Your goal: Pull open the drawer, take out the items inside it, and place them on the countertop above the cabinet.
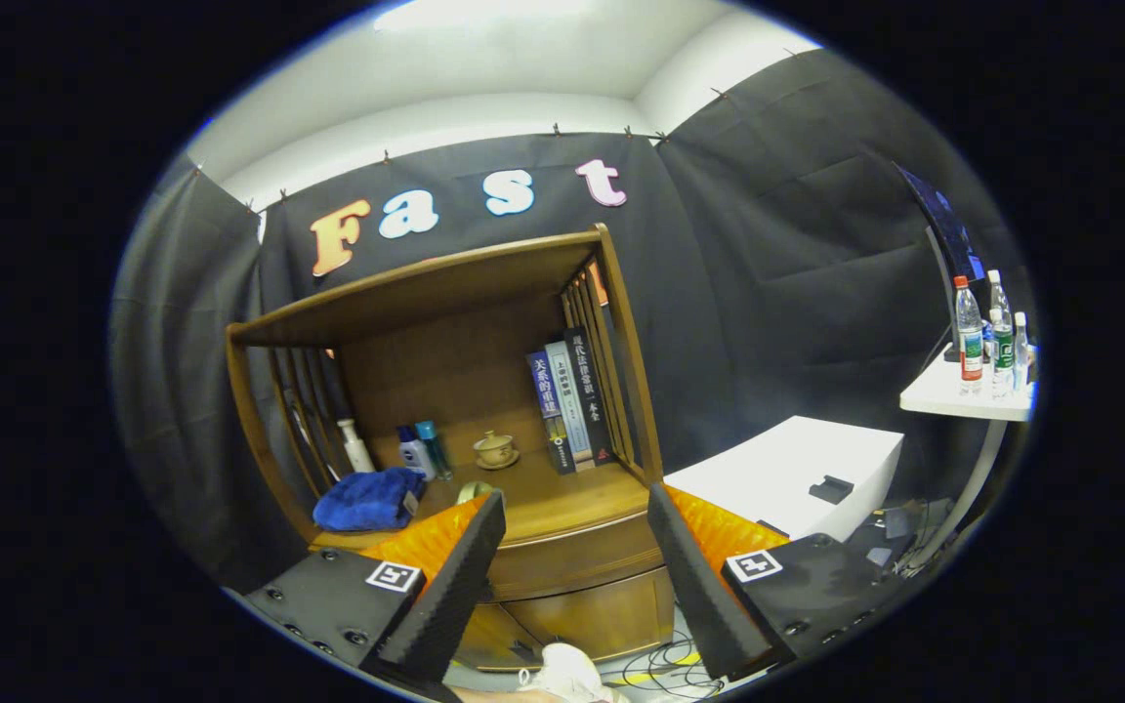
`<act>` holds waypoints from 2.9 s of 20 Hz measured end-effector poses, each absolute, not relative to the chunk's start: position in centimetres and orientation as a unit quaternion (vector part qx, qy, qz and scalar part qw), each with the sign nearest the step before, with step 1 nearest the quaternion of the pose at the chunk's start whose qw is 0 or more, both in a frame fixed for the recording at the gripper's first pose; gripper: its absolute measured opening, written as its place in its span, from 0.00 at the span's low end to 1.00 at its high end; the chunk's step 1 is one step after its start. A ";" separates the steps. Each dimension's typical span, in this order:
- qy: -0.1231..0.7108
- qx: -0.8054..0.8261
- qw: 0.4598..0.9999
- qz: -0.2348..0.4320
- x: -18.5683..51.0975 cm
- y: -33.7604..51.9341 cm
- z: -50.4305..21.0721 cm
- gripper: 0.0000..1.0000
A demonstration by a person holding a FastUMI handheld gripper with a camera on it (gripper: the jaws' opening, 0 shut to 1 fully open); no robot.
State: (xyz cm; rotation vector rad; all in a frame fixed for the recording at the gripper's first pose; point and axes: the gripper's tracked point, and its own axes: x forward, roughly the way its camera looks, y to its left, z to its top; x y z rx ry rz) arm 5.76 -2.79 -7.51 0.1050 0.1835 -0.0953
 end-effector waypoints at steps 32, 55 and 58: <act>0.058 0.009 0.998 0.005 4.5 -1.7 -2.8 0.98; 0.034 0.007 0.999 0.010 3.9 -2.1 -1.4 0.98; 0.025 0.009 1.000 0.013 3.6 -2.1 -0.7 0.98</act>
